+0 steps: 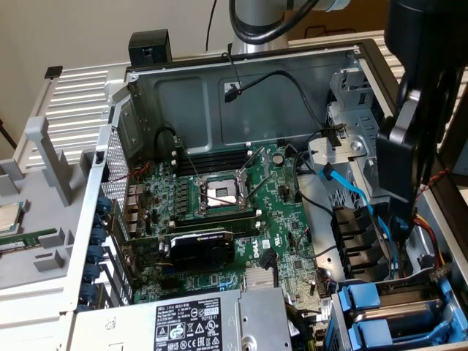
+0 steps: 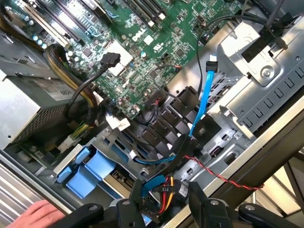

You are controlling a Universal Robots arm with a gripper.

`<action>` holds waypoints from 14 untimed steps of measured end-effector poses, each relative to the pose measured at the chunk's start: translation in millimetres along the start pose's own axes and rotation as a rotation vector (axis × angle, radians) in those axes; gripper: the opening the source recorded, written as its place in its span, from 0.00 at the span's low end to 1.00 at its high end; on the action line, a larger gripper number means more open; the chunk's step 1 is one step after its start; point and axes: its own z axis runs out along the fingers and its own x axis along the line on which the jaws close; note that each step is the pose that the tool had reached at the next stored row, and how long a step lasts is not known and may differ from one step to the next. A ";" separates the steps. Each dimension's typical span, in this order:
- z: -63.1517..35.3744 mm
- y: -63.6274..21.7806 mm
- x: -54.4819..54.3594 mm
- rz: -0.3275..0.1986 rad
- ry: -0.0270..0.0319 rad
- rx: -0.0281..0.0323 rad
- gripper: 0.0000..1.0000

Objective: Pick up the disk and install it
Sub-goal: 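Insert the first disk wire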

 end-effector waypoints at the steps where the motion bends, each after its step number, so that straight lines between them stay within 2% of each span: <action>1: -1.2 -0.1 0.0 0.000 -0.0002 0.0002 0.51; 6: -8.9 -1.3 -0.1 0.000 -0.0008 0.0008 0.51; 14: -27.9 -6.8 2.1 0.000 -0.0007 0.0009 0.51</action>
